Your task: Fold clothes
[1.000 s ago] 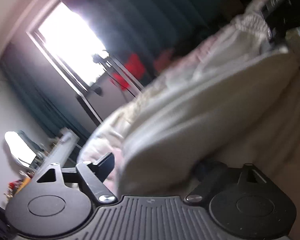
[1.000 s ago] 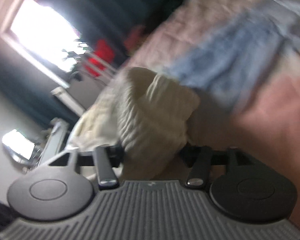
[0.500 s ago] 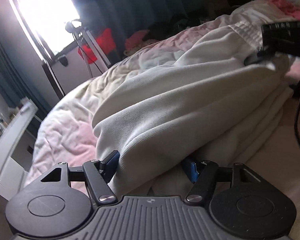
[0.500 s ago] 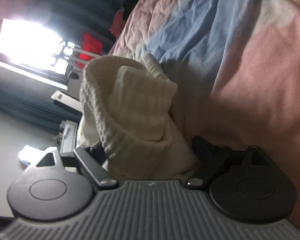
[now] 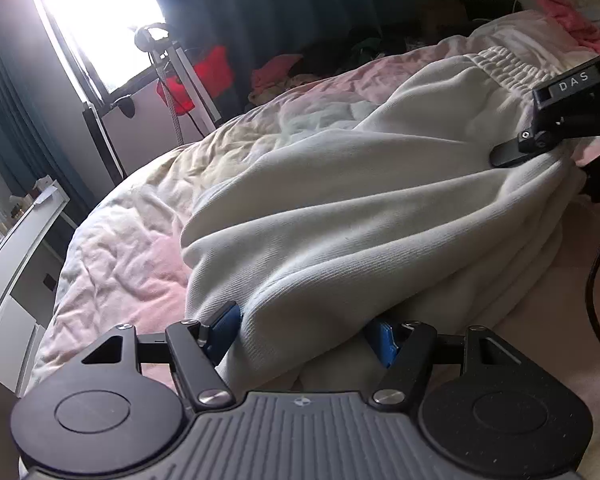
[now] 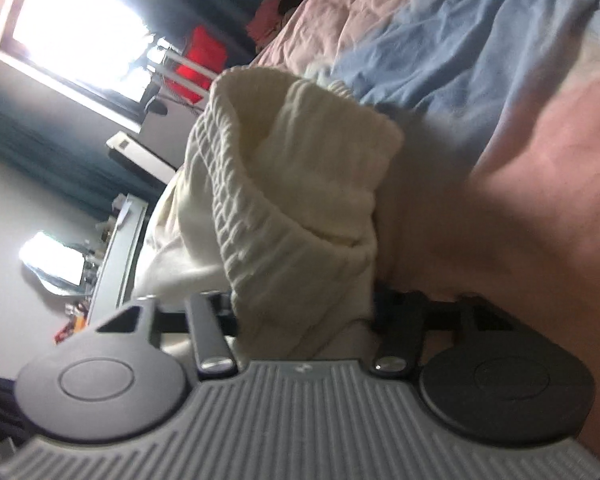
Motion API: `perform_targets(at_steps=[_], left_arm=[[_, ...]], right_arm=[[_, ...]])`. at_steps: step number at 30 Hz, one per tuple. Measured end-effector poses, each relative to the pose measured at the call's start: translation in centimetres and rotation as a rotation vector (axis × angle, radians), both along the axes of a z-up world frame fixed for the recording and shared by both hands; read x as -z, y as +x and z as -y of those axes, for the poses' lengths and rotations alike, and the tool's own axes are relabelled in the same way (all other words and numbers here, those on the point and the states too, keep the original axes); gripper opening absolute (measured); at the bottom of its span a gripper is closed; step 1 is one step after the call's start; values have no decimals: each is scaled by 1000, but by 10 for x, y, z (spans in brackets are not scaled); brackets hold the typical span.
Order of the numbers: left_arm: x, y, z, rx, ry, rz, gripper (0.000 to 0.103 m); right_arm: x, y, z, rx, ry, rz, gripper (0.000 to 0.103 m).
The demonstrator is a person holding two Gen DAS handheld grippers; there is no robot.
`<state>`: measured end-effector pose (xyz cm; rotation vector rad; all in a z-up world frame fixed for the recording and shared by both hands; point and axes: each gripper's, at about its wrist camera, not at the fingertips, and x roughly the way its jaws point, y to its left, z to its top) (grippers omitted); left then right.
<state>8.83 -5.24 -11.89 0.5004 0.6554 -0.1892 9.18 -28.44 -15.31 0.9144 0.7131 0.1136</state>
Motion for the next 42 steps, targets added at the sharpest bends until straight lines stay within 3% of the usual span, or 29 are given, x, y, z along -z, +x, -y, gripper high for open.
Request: perform_targets(at_steps=[2,4,9,13,16,20,24,29,34,39,42], left_arm=[[-5,-1,-3,-5,-30,-12,71],[-17,0,-16,-12,-123,-45,74],[-48,1,-84,-103,-577,-124,86],[-41,20,-134,-318,-818,-173,91],[-12,44,-153,-425,-958,-322,89],[12,60,-156,-447,-1070,-416,88],[20,65,-155,-454,-1111,-431,85],[27,65,-169,-496,-1214,-454,69],[17,56,-170,-474,-1217,-427,46],[-22,54,-155,-383,-1253,-422,37],[-53,71,-118,-321,-1240,-420,35]], right_arm=[[-6,-1,-4,8,-37,11,44],[-8,-3,-5,23,-48,18,42],[-6,-3,-1,43,-48,15,42],[-3,-3,-3,46,-53,12,42],[-2,-3,-3,51,-42,10,42],[-3,-2,-5,59,-37,7,42],[-5,-3,-8,67,-48,6,42],[-21,-9,-16,68,-101,31,40],[-44,-23,-22,74,-139,80,35],[-72,-33,-5,93,-106,99,32],[-98,-35,20,132,-78,127,31]])
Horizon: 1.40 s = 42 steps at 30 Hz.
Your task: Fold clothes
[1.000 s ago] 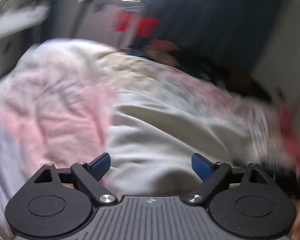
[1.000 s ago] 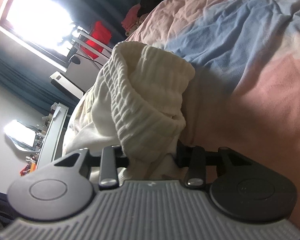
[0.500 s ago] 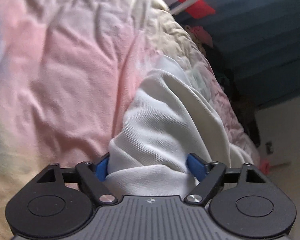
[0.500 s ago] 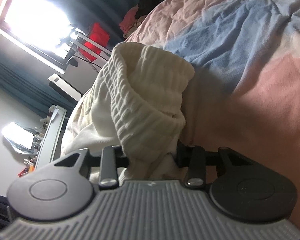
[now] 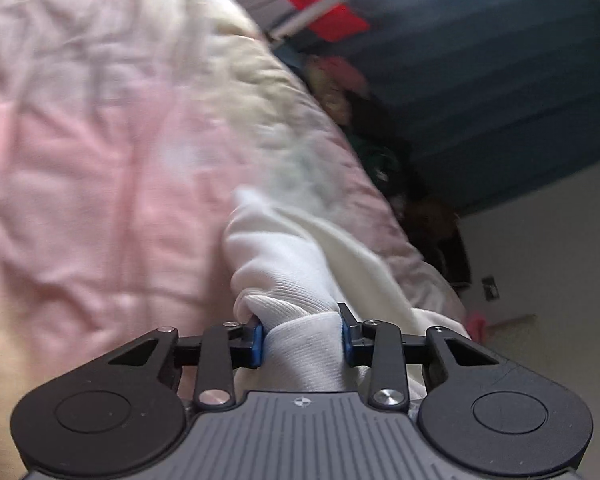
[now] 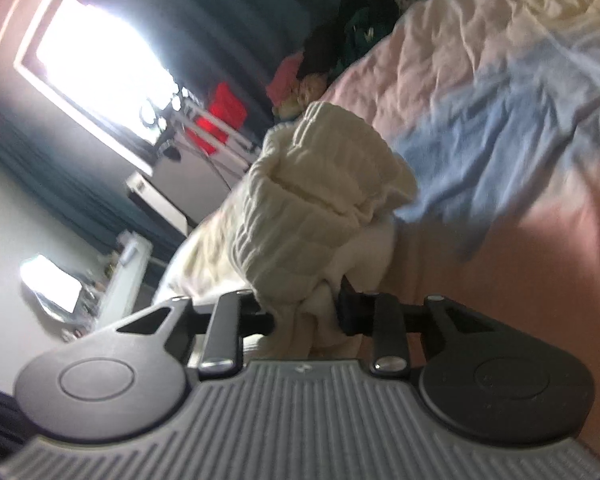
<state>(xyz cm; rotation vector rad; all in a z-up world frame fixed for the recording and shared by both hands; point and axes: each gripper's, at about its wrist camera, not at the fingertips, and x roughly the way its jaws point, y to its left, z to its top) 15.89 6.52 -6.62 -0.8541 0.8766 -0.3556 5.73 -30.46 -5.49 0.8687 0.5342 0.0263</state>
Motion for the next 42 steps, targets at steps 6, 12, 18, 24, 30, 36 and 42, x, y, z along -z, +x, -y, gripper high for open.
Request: perform_targets(at_steps=[6,12,18,24,30,36,42], left_arm=[[-47,82,122,109,-24,66,34],[-59,200,272,181,-22,172,33],[-12,283,384,282,73,205,33],[49,287,388,437,194,231,33],[93,267,375,505,314,271,40],[55,242,381,516,477,321,54],[-16,174,370,542,578,435,75]], right_arm=[[-60,19,81,167,-48,102,31],[-80,90,188,318,-131,127,29],[-21,155,276,424,-154,72,29],[62,146,281,395,-125,-18,29],[116,118,257,386,-90,-98,35],[106,106,254,406,-69,-204,41],[39,66,227,404,-229,-257,41]])
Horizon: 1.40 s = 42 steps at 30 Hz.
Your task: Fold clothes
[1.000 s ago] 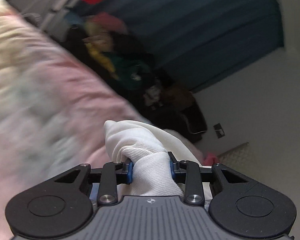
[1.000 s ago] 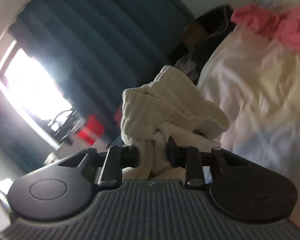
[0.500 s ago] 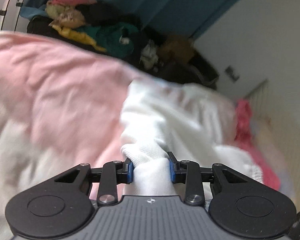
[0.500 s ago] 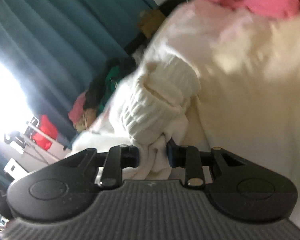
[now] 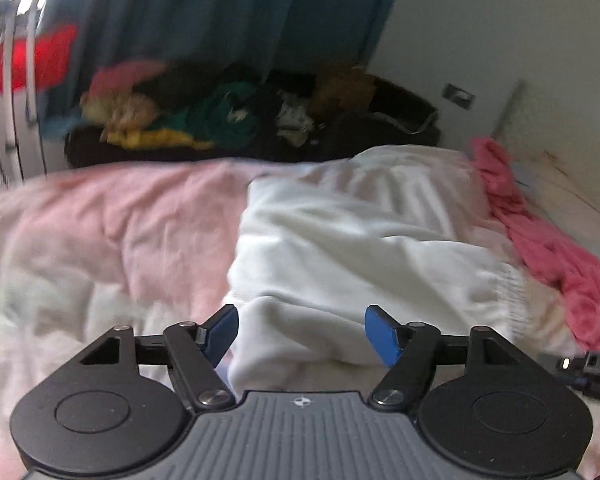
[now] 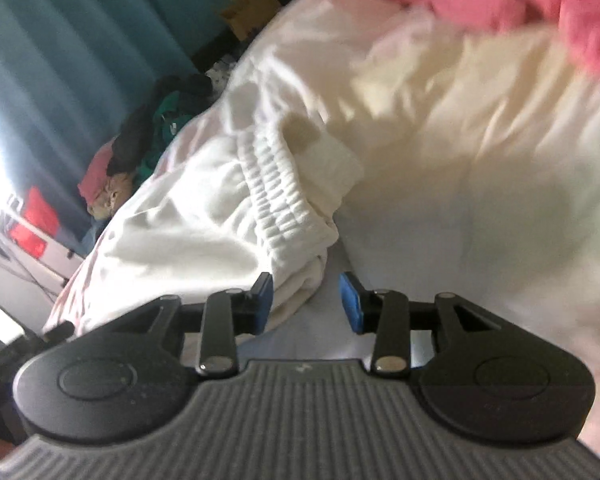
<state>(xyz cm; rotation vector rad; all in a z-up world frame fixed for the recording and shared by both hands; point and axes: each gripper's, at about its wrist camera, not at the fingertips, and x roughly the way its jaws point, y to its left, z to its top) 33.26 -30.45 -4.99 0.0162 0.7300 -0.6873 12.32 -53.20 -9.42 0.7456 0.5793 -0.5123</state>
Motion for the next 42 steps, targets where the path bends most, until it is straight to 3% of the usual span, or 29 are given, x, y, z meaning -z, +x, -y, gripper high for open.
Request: perform_targets(at_steps=[10,17,19,25,26,27,29,31,35,42], left_arm=[[-118,-156,-55,10,2,215,90],[-157,-248,-102,-8,-52,283,95],[-160,-268,-112,-22,-65,304,103],[-158,-315,-138,-60,-96,389,103],[-157,-320,-142,-67,-104,401,103],[-155,-323,-145,-74,-111,410,103],[-148,-325,-150,-74,-121,411,103],[-140,-323,-153,-82,-118,409,103],[-118,-314,-157,-105,-96,411,103],[-82,-299,-156,-145,-59,411,103]], right_arm=[[-121,-90,-90,-126,-266,175,41],[-169,-154,-152,-196,-383,272,41],[-175,-168,-166,-210,-410,294,41],[-165,-193,-199,-212,-478,338,41],[-162,-195,-202,-213,-480,348,45],[-159,-196,-205,-215,-485,362,50],[-152,-197,-210,-218,-502,397,90],[-139,-196,-218,-212,-537,421,99],[-110,-184,-230,-217,-569,402,101],[-66,-165,-228,-198,-524,326,101]])
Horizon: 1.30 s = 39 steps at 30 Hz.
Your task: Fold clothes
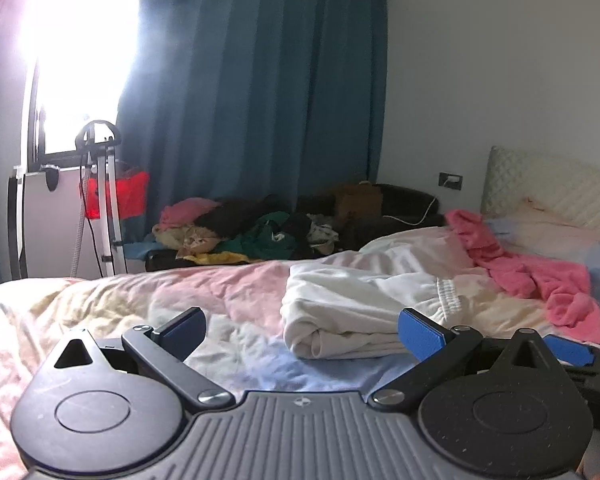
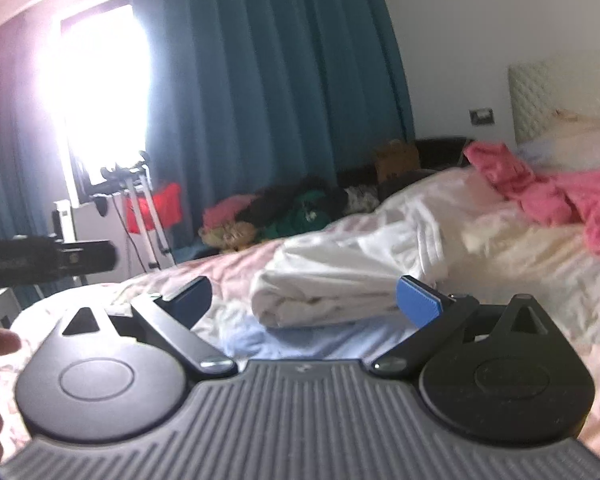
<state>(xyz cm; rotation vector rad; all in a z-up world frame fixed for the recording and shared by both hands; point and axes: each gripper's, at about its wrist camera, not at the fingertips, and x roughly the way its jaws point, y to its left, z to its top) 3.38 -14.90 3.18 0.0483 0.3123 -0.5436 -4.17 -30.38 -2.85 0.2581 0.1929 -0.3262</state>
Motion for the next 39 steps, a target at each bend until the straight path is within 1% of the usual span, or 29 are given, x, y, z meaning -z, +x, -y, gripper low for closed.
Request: perform_targets(at_steps=[3,5,9,12,23,29,39], left_arm=[[10,4,-2,-5,-3,-3,103],[15,5,-2,-8,0,2,103],[21,13,0,-8,0,-28,103],[25,15,2,-16,12,-32,103],[24,9,5,-3,15,-37,103],[25,7,8,-4,24,-32,103],[27,6,7,-5,27,-33,103]], right_arm=[[5,2,5,18,3,-17,100],[6,0,6,29,0,-5,101],[9,1,7,36,-16,-5,100],[11,2,7,34,-26,-7,100],[11,2,2,21,-47,-33,100],[11,1,3,9,-42,-34,100],[13,4,2,28,-48,-51,100]])
